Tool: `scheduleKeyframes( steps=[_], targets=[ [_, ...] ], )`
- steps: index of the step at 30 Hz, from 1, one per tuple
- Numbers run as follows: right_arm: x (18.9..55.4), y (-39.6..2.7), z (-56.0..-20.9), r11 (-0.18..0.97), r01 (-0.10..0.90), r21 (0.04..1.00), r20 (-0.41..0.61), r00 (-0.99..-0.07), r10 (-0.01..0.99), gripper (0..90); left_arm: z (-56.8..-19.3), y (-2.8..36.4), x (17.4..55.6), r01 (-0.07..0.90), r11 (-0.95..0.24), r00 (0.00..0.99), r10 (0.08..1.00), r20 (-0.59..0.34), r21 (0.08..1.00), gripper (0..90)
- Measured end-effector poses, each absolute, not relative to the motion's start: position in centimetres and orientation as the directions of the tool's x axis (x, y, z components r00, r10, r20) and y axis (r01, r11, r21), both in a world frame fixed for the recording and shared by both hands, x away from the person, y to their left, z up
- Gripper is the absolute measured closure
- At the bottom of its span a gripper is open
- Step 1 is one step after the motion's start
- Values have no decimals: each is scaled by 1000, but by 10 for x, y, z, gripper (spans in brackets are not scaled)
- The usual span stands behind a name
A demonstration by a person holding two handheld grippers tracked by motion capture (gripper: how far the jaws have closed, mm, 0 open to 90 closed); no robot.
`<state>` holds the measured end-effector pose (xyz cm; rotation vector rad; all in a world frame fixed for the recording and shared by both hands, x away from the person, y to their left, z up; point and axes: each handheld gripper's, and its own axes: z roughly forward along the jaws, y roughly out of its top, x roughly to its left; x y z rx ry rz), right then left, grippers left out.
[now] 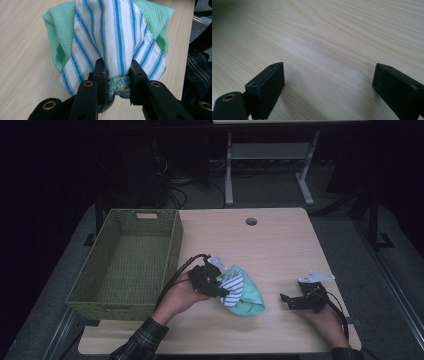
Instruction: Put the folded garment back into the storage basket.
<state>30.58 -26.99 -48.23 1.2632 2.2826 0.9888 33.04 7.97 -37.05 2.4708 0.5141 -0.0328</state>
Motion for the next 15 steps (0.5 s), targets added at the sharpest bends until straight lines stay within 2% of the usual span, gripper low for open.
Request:
scheduleKeyframes(
  steps=[15],
  targets=[
    [306, -270, -482, 359, 596, 718, 29, -541, 841, 100, -334, 105, 340, 368, -710, 915, 392, -98, 601, 720]
  ],
)
